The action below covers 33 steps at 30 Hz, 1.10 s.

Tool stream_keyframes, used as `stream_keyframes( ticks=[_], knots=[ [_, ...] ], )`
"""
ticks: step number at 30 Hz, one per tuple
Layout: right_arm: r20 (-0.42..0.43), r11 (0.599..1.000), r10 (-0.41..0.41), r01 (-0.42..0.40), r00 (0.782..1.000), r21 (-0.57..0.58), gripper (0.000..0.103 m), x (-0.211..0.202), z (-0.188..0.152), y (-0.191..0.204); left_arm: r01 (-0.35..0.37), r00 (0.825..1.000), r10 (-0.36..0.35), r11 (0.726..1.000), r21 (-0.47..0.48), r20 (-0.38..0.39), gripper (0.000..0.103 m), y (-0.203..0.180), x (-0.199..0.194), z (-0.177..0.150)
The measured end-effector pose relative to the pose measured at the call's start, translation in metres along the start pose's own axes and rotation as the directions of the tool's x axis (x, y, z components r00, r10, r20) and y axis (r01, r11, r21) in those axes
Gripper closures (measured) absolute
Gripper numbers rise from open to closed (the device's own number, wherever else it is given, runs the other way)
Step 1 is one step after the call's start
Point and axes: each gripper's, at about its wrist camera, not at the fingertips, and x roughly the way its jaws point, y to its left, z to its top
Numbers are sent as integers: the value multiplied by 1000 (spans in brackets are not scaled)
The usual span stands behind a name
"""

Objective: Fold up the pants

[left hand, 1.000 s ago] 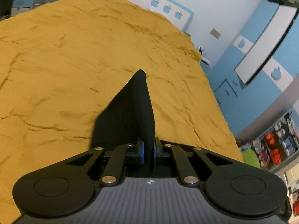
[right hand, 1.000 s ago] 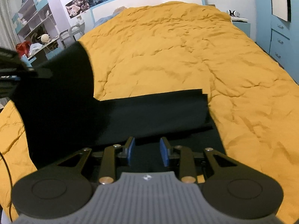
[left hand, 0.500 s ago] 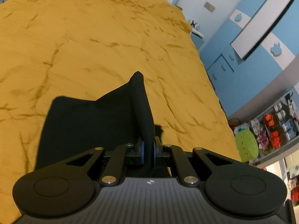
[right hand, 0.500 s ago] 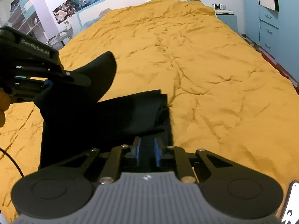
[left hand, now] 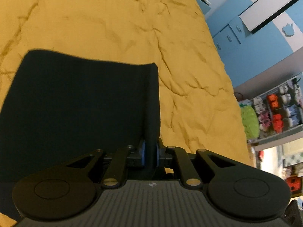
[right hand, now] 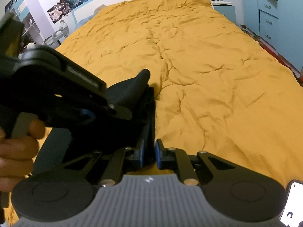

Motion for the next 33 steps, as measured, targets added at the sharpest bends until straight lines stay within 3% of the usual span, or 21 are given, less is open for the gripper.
stream_keyframes(
  ticks=[7,11,16,23,30,33],
  knots=[
    [21,999,-14,13,1000,33,89,-9,-4,3,156,988,-157,987,-46,-11,85,15,-18,-3],
    [40,999,-35,33,999,38,84,-19,-4,6,176,984,-176,984,-16,10,85,15,-37,-5],
    [68,997,-27,22,997,68,72,-27,-1,9,79,992,-86,994,78,93,85,17,-62,-3],
    [88,982,38,-54,995,182,62,-33,4,6,-72,985,47,988,140,169,85,48,-83,-19],
    [9,959,97,-95,995,265,64,-15,-4,4,-137,974,107,981,137,201,85,74,-92,-31],
    [-1,953,114,-109,993,283,79,-12,-5,6,-132,974,103,982,134,204,85,88,-97,-35]
  ],
)
